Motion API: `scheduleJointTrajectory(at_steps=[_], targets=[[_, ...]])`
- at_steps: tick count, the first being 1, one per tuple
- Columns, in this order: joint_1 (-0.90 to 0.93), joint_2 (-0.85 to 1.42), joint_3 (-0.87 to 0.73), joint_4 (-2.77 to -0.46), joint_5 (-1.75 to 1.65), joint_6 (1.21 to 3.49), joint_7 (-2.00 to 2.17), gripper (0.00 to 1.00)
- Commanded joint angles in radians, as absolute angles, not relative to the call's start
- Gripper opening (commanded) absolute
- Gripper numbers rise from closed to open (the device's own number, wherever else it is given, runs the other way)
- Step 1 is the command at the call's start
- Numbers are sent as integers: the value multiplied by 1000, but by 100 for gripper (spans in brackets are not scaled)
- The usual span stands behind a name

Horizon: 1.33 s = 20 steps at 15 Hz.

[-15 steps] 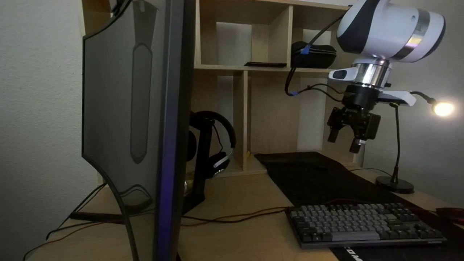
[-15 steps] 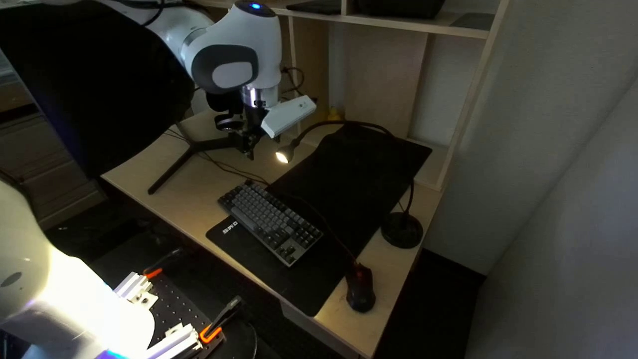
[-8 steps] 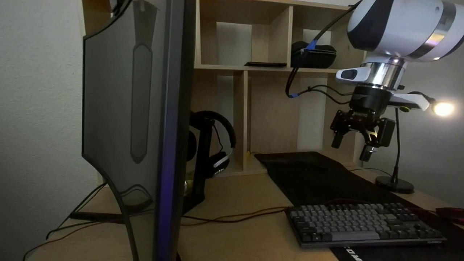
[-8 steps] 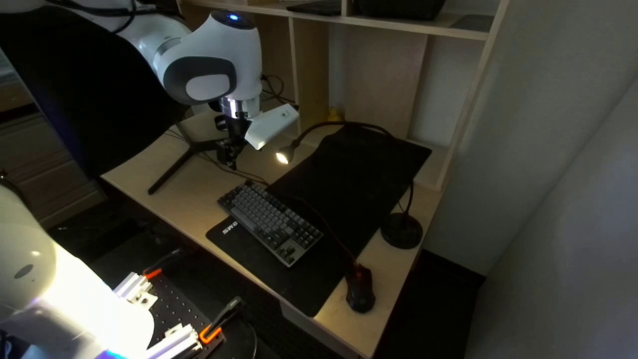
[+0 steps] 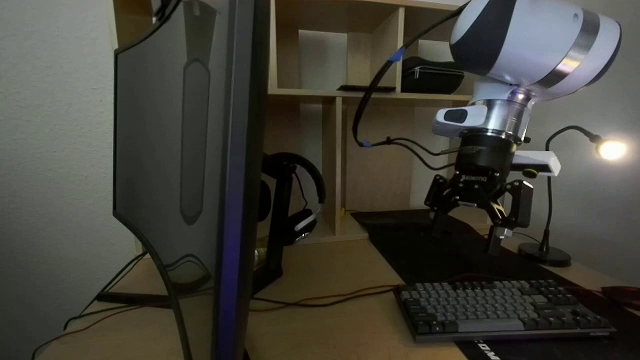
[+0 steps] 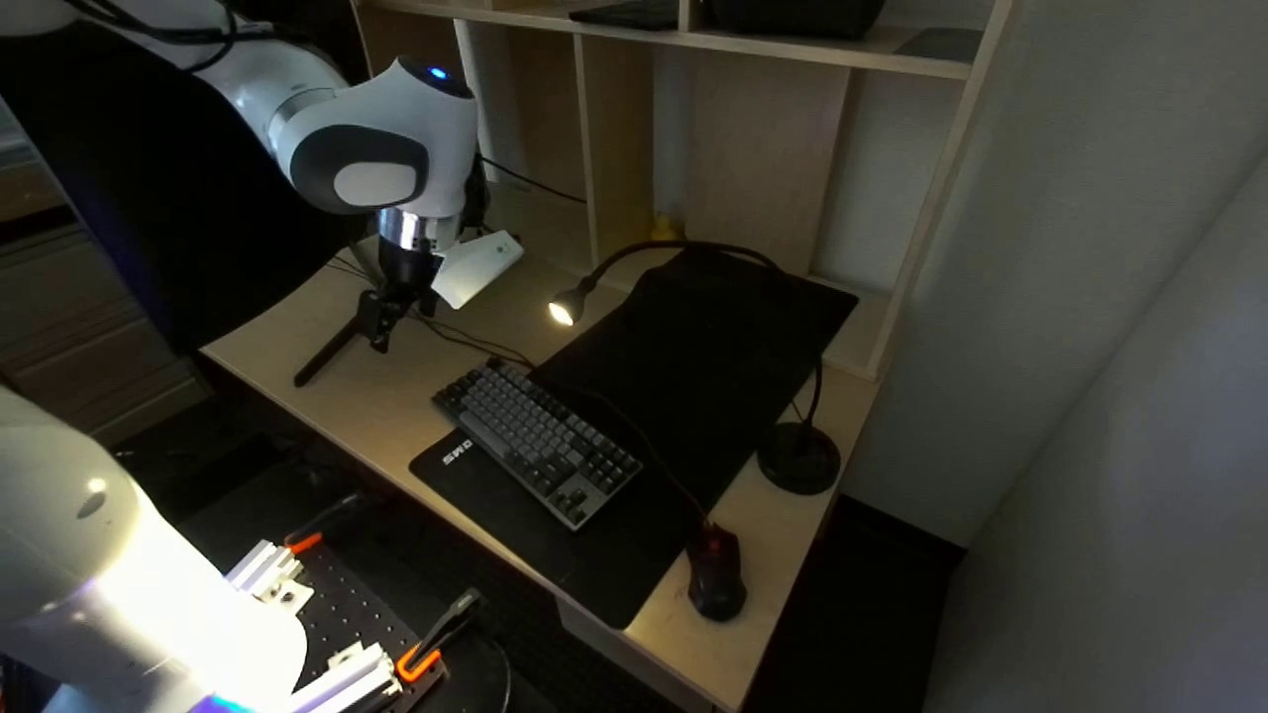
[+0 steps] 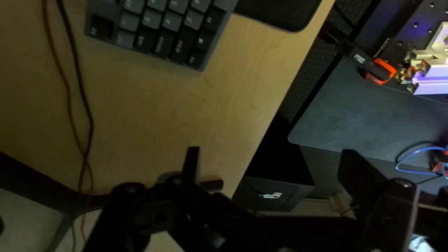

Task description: Hang the headphones on the monitor, turn on the desk lamp, then press the spacebar on the keyboard

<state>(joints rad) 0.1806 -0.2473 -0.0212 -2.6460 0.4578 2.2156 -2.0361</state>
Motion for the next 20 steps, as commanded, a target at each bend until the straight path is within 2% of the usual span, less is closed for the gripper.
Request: scheduleJointTrajectory(at_steps=[1,7,15,20], targets=[[184,-255,19,-2694,379,2168,-2002,100],[195,-248,17,-2680,370,2179,-1969,100],[182,-269,49,-2698,312,2209,-1608,100],[198,-250,30,-2681,336,2205,-1626,100]])
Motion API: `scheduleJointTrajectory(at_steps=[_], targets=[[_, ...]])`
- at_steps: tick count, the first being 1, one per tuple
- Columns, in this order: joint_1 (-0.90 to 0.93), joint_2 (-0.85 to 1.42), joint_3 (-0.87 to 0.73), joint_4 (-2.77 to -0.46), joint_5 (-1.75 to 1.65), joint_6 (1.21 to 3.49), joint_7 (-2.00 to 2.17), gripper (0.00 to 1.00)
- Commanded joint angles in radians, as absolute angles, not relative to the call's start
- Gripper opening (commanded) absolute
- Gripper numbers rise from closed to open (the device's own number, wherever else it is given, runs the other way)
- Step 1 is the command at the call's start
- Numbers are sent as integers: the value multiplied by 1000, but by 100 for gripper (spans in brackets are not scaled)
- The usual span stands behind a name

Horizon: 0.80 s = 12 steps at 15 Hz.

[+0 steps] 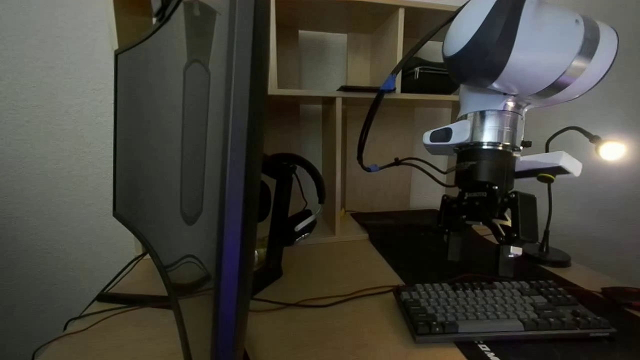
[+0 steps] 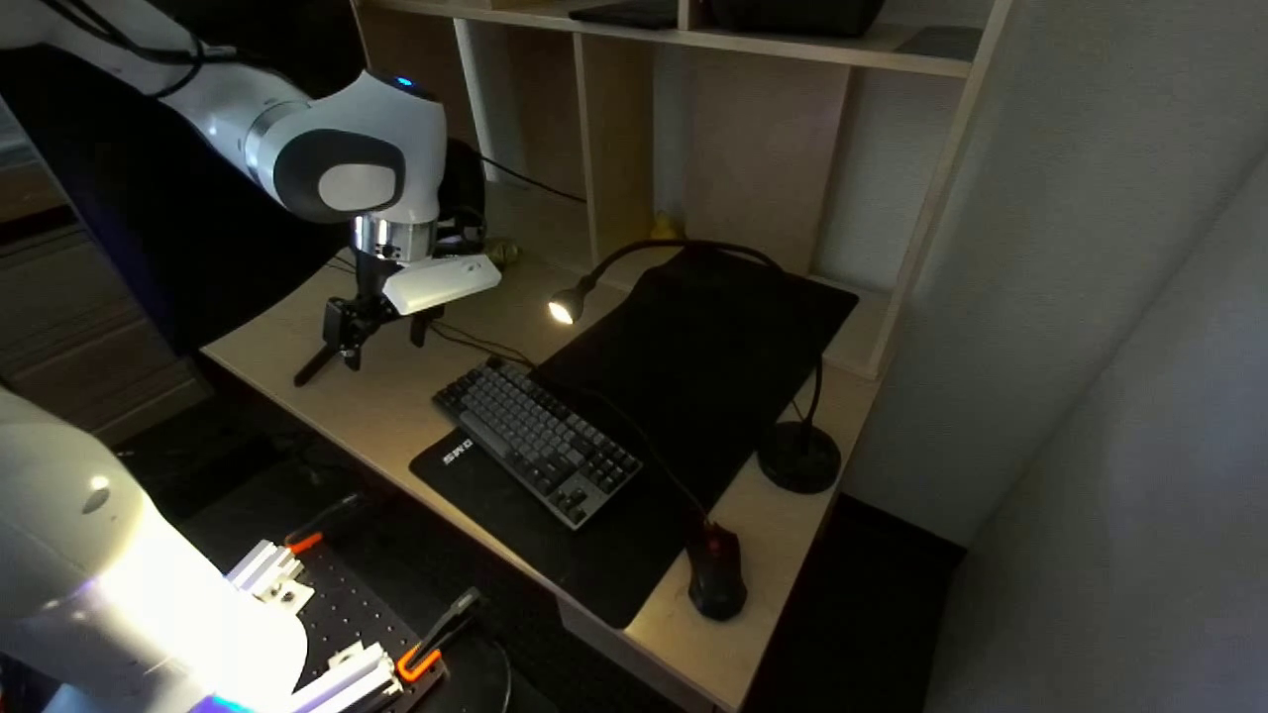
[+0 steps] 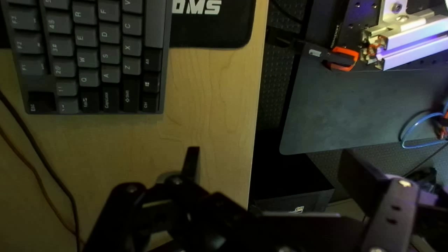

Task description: Hang the headphones on the monitor, turn on the desk lamp, then press the spacebar on the keyboard

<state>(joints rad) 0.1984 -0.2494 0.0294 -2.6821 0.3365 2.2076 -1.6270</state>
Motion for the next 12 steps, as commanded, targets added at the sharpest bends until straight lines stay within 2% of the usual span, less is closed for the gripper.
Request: scheduleJointTrajectory(at_steps=[1,6,7,8,12], targets=[[184,-260,46,-2687,285,2213,-1557,100],[175,-270,66,-2676,144,2132,-1222,100],[189,-263,54,-2664,174,2081,-1213,100],[195,-258,49,-2678,165,2149,-1256,100],[195,-258,50,-2672,167,2106,-1222,100]])
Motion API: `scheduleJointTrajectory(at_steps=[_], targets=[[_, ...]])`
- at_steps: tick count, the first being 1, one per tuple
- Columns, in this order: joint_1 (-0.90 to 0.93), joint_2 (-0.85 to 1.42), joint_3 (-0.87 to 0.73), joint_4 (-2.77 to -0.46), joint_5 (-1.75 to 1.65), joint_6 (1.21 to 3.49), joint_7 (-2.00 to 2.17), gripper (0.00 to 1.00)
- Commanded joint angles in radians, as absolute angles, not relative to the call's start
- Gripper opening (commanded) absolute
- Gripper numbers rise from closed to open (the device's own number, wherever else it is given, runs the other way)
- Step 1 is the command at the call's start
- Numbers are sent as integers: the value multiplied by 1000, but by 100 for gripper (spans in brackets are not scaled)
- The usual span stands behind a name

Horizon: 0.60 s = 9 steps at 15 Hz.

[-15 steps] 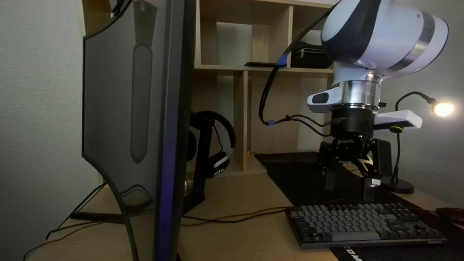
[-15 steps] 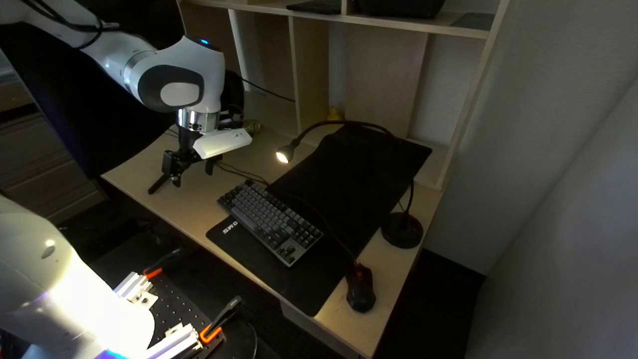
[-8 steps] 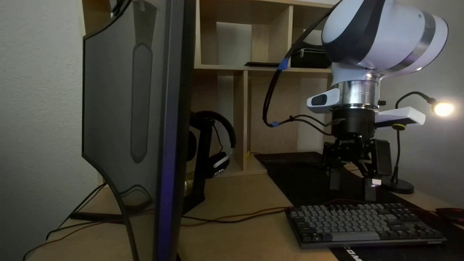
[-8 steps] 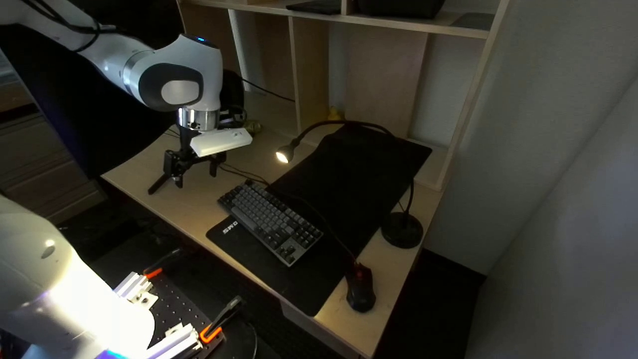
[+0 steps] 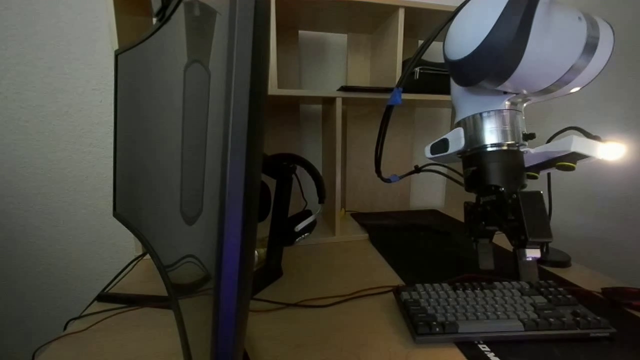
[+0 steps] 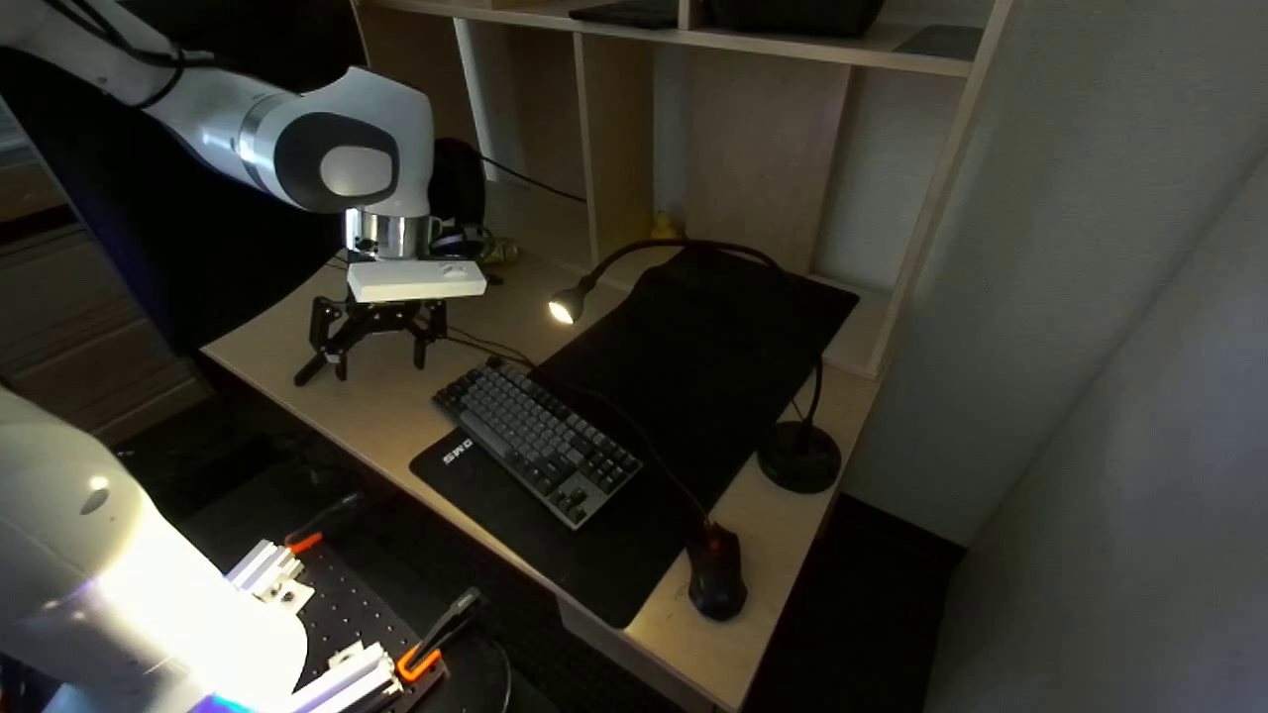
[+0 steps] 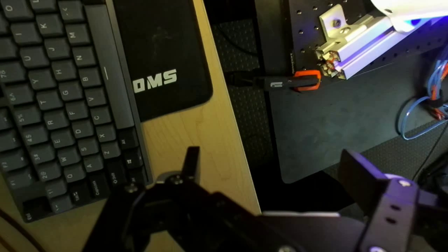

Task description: Hang the headphones on the monitor, turn on the desk lamp, then press the spacebar on the keyboard

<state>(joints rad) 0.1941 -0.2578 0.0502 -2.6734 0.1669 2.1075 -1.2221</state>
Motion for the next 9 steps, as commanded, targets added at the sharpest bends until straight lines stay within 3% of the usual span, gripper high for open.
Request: scheduleJointTrajectory(at_steps=[1,9], targets=[[195,-253,47,-2665,184,2059,-1202,100],[194,-257,49,-2672,213,2056,-1179,100]])
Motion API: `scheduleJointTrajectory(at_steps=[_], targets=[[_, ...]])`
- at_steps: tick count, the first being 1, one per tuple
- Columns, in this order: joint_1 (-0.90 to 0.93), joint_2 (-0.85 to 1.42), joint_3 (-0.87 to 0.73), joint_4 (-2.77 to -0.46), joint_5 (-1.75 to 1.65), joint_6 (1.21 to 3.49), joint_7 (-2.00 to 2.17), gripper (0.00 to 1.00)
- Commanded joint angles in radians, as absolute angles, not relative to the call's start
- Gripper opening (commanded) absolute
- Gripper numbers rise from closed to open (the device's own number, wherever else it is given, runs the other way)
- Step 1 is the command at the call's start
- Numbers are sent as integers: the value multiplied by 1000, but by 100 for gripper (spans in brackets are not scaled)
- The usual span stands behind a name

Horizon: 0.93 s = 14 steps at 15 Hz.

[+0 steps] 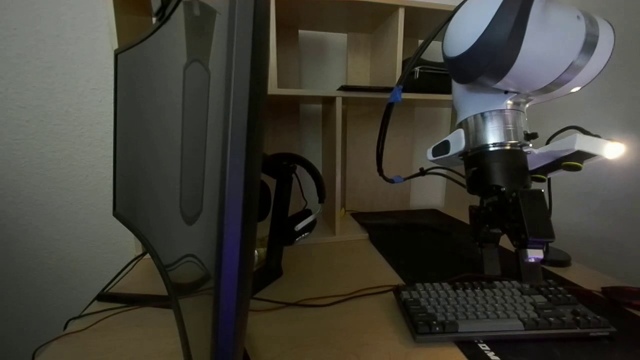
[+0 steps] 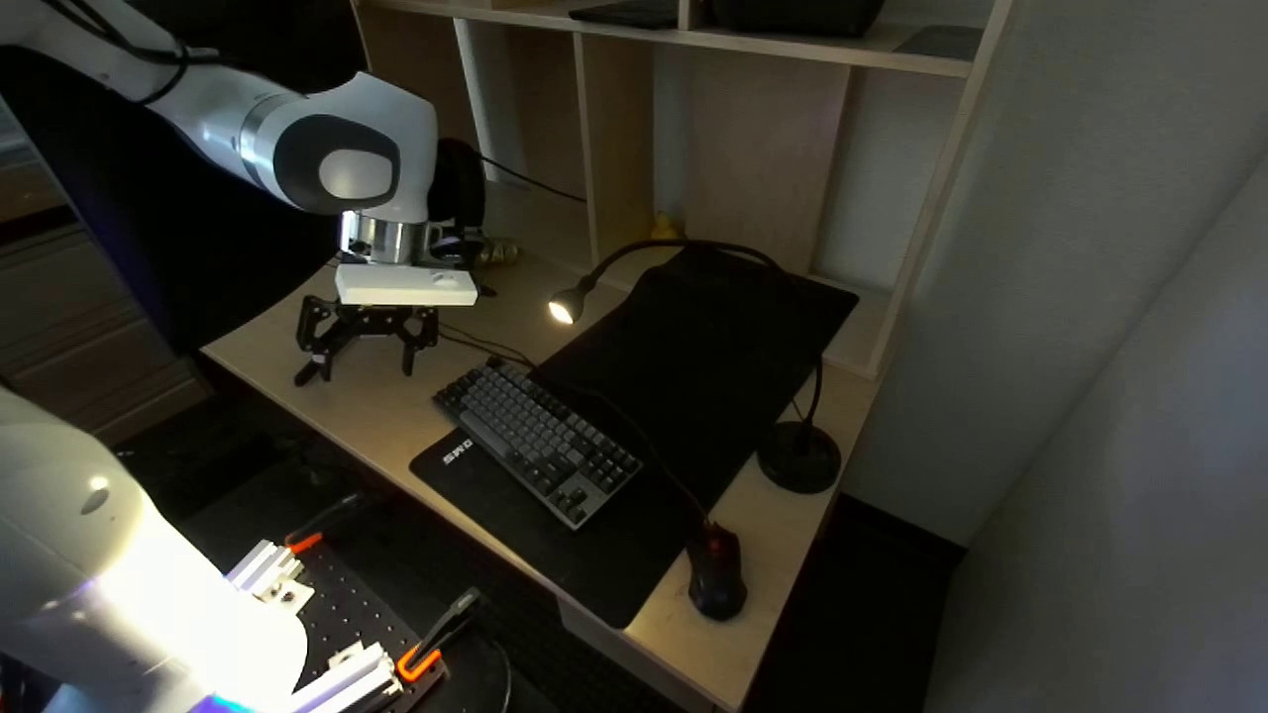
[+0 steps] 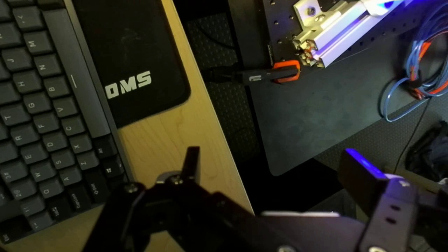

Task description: Hang the headphones on the monitor, turn on the desk lamp, then press the spacebar on the keyboard

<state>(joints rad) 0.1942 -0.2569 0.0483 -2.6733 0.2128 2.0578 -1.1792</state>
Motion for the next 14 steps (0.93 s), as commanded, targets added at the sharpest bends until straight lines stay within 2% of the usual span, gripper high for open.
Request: scheduleJointTrajectory(at_steps=[1,9,14], targets=[[194,-257,49,-2672,213,2056,-1179,100],[194,-257,49,-2672,213,2057,-1179,100],[163,-166,45,-2811,164,2411,-1131,100]])
